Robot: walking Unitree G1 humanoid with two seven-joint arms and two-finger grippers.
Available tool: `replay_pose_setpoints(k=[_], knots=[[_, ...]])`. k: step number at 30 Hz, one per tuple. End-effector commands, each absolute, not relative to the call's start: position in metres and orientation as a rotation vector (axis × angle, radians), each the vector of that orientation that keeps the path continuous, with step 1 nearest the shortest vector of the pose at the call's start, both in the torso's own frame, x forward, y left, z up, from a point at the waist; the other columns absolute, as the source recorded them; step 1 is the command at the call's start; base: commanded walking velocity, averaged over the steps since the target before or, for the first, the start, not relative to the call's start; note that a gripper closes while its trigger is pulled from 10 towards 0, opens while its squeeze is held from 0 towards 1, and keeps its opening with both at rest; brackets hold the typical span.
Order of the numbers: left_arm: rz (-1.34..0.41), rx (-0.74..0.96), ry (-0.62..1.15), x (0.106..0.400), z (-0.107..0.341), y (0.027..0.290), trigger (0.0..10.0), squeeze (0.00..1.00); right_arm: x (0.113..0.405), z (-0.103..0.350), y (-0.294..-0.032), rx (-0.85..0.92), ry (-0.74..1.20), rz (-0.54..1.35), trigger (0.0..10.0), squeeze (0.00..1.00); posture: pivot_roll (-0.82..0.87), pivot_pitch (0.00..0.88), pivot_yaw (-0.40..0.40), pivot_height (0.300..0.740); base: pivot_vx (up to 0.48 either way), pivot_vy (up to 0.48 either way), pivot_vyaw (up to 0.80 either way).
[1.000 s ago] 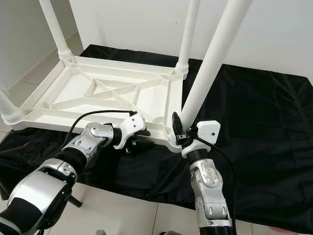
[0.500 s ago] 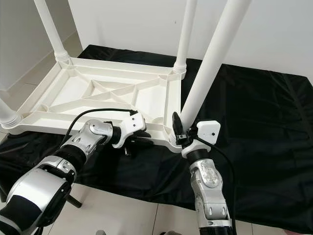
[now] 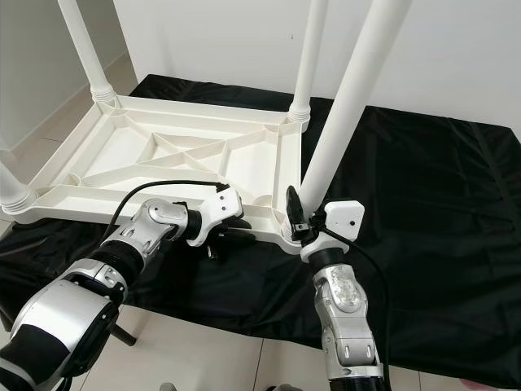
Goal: Building children table
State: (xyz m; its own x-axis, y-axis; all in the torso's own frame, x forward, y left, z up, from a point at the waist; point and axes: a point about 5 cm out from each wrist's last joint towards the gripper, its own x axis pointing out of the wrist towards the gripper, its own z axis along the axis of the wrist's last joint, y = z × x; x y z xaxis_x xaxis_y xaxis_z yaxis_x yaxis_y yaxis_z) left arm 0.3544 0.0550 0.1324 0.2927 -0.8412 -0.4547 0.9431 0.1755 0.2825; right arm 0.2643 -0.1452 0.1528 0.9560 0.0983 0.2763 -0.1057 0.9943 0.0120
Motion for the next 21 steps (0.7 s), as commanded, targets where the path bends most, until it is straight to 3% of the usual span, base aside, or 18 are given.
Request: replay_pose_setpoints(k=[1, 9, 10, 11, 21], knots=[[-1.255, 0.568, 0.247, 0.3548, 0.1272, 0.0589, 10.0, 0.0, 0.2612, 0.1159, -0.1556, 0.006, -0.096, 0.02, 10.0, 0.0, -0.08, 0.066, 0.013, 0.74, 0.0, 0.0, 0.0], [-1.256, 0.57, 0.246, 0.3553, 0.1282, 0.0597, 10.0, 0.0, 0.2615, 0.115, -0.1581, 0.008, -0.094, 0.007, 10.0, 0.0, -0.08, 0.061, 0.013, 0.74, 0.0, 0.0, 0.0], [-1.256, 0.57, 0.247, 0.3553, 0.1281, 0.0598, 10.0, 0.0, 0.2615, 0.1149, -0.1582, 0.009, -0.093, 0.007, 10.0, 0.39, -0.08, 0.061, 0.013, 0.74, 0.0, 0.0, 0.0], [-1.256, 0.57, 0.247, 0.3553, 0.1282, 0.0599, 10.0, 0.0, 0.2616, 0.1148, -0.1578, 0.017, -0.094, 0.011, 10.0, 1.0, -0.08, 0.059, 0.014, 0.74, 0.0, 0.0, 0.0], [-1.258, 0.566, 0.244, 0.3552, 0.1286, 0.0592, 10.0, 0.0, 0.2629, 0.1169, -0.1567, 0.013, -0.107, 0.027, 10.0, 1.0, -0.08, 0.054, 0.011, 0.74, 0.0, 0.0, 0.0]])
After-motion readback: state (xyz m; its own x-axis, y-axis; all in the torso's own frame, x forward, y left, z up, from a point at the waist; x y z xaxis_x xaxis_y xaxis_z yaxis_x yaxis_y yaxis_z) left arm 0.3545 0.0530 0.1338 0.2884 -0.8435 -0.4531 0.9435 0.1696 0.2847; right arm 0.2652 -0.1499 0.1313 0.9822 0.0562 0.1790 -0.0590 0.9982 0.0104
